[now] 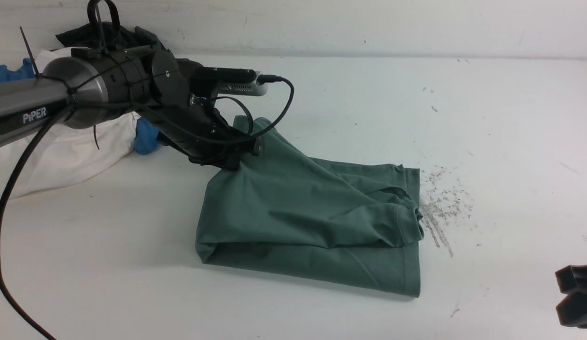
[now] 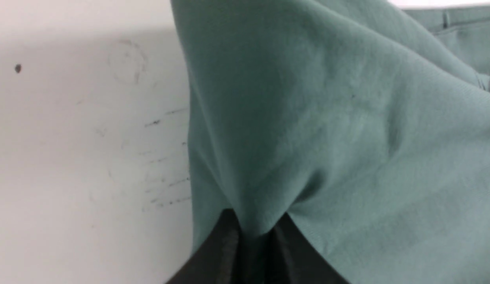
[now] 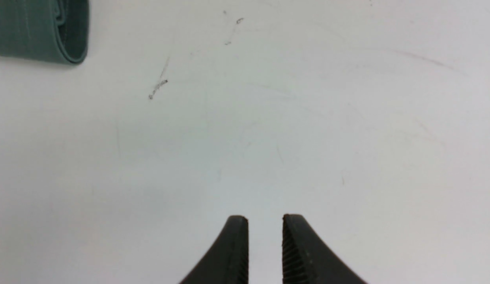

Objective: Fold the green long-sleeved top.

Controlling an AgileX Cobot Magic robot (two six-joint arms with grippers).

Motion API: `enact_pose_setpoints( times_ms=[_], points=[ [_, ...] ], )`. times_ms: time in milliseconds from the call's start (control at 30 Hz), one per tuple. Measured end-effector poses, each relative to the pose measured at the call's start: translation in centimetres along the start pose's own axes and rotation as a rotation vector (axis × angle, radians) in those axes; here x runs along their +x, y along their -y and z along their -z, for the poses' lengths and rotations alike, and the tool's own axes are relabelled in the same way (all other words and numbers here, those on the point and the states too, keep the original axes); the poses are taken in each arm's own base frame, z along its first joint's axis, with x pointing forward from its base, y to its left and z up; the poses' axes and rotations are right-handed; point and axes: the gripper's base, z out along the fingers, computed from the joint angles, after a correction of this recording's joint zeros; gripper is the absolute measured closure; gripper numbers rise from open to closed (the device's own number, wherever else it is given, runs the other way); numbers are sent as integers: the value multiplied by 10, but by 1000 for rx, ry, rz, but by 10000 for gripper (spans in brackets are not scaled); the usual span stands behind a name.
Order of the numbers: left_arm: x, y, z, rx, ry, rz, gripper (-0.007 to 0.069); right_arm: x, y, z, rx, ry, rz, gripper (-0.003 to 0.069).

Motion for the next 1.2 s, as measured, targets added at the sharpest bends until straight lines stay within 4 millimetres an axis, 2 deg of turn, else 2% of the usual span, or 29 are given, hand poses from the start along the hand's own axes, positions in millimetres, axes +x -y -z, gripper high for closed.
enact_pose_setpoints(
  times_ms=[100, 233, 333, 367, 400, 433, 467, 500, 600, 633, 700, 733, 767, 867, 1000, 1200],
  points=[
    [0, -1, 3, 0, -35, 13, 471, 5, -3, 9, -1, 20, 15, 538],
    [-5, -5, 16, -19, -92, -14, 370, 21, -13, 47, -2, 165, 37, 539],
    [-12, -6, 27, -26, -113, -30, 350, 43, -22, 77, -3, 313, 65, 578],
    [-12, -5, 27, -26, -114, -30, 349, 43, -22, 77, -3, 311, 65, 582],
    [-15, -5, 32, -24, -122, -34, 344, 63, -27, 95, -1, 402, 96, 623],
    [-17, -5, 35, -23, -124, -36, 344, 75, -30, 104, 5, 457, 115, 643],
    [-17, -4, 36, -23, -124, -36, 344, 78, -30, 106, 7, 470, 118, 646],
    [-20, -4, 38, -21, -120, -39, 344, 99, -33, 120, 28, 581, 156, 660],
    [-21, -3, 40, -21, -117, -40, 344, 137, -34, 136, 84, 820, 219, 671],
    [-21, -3, 40, -20, -117, -40, 344, 139, -34, 136, 87, 845, 220, 671],
    [-21, -3, 40, -19, -121, -40, 356, 168, -32, 136, 112, 1116, 247, 671],
    [-21, -3, 40, -19, -122, -40, 356, 169, -31, 134, 114, 1141, 245, 671],
    [-20, -3, 40, -19, -124, -40, 379, 176, -28, 128, 116, 1266, 247, 673],
    [-20, -3, 40, -19, -126, -40, 428, 167, -21, 112, 104, 1400, 212, 673],
    [-20, -3, 40, -15, -128, -37, 512, 155, -13, 93, 82, 1494, 150, 673],
    [-19, -3, 40, -14, -142, -45, 617, 148, -6, 79, 83, 1514, 116, 673]
  ],
)
